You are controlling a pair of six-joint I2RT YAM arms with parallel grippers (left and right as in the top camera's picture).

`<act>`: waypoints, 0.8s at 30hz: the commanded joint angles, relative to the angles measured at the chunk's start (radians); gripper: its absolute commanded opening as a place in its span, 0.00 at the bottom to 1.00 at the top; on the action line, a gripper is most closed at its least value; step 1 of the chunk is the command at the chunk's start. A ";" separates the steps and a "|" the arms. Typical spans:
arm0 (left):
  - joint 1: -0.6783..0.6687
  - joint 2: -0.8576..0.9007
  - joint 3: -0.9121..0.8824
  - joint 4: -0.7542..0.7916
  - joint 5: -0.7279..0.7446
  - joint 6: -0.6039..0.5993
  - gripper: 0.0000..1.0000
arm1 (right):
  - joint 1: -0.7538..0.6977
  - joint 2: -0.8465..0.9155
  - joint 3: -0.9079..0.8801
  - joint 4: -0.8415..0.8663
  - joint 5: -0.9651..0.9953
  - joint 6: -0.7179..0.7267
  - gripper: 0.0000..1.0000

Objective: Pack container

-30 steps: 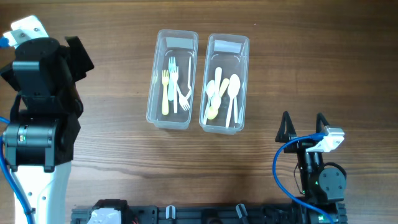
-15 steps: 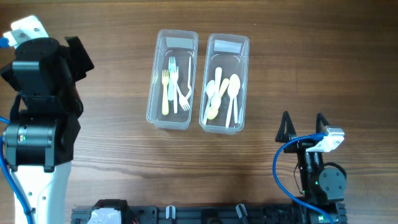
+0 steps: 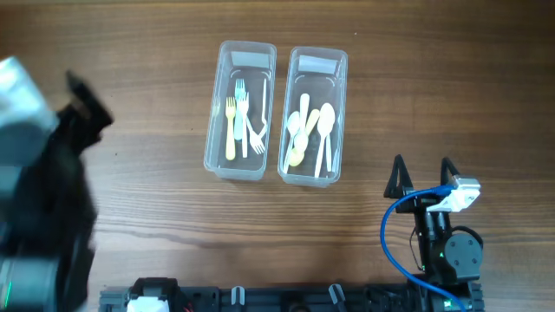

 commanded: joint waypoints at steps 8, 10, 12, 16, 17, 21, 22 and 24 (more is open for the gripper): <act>0.003 -0.529 0.003 0.002 -0.009 -0.010 1.00 | 0.002 -0.011 -0.014 0.008 0.016 0.015 1.00; 0.002 -0.585 0.003 -0.010 -0.010 -0.009 1.00 | 0.002 -0.011 -0.014 0.008 0.016 0.014 1.00; 0.002 -0.623 -0.013 -0.045 -0.001 -0.022 1.00 | 0.002 -0.011 -0.014 0.008 0.016 0.015 1.00; 0.002 -0.713 -0.199 -0.114 0.089 -0.163 1.00 | 0.002 -0.011 -0.014 0.008 0.016 0.015 1.00; 0.002 -0.743 -0.292 -0.112 0.127 -0.206 1.00 | 0.002 -0.011 -0.014 0.008 0.016 0.014 1.00; 0.002 -0.828 -0.609 -0.026 0.235 -0.318 1.00 | 0.002 -0.011 -0.014 0.008 0.016 0.015 1.00; 0.002 -0.842 -0.677 0.005 0.259 -0.332 1.00 | 0.002 -0.011 -0.014 0.008 0.017 0.015 1.00; 0.002 -0.865 -0.821 0.079 0.318 -0.332 1.00 | 0.002 -0.011 -0.014 0.008 0.016 0.015 1.00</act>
